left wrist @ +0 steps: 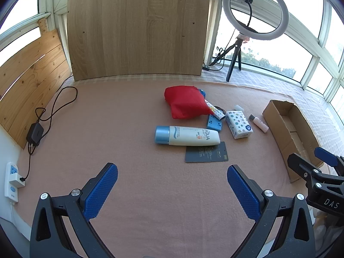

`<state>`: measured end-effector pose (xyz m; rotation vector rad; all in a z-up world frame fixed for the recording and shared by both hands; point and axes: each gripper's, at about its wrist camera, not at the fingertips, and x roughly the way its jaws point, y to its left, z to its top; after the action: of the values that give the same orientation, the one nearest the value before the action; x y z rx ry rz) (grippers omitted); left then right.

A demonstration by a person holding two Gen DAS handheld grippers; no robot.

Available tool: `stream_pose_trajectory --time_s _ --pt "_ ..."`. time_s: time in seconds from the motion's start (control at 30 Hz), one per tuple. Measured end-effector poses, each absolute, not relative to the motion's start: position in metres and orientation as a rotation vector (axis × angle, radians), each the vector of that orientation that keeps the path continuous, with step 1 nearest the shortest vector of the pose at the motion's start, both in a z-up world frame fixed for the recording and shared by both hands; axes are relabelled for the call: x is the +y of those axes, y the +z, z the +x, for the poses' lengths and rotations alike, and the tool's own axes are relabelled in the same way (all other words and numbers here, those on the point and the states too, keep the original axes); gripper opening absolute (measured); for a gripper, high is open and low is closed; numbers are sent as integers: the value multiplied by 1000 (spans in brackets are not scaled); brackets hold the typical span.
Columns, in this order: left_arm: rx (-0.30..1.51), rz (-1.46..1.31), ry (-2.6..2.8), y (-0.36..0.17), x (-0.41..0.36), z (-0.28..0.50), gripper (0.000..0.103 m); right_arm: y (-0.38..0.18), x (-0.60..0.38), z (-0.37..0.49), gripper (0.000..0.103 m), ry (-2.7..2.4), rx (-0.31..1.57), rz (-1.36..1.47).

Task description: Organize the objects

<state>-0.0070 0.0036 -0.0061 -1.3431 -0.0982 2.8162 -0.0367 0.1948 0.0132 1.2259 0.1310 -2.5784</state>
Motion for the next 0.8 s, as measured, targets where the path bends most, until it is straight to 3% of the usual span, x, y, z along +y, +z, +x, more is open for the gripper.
stream_pose_trajectory --time_s 0.8 --pt "-92 -1341 2818 -5 6 -8 103 12 195 -37 102 -2577 137 1227"
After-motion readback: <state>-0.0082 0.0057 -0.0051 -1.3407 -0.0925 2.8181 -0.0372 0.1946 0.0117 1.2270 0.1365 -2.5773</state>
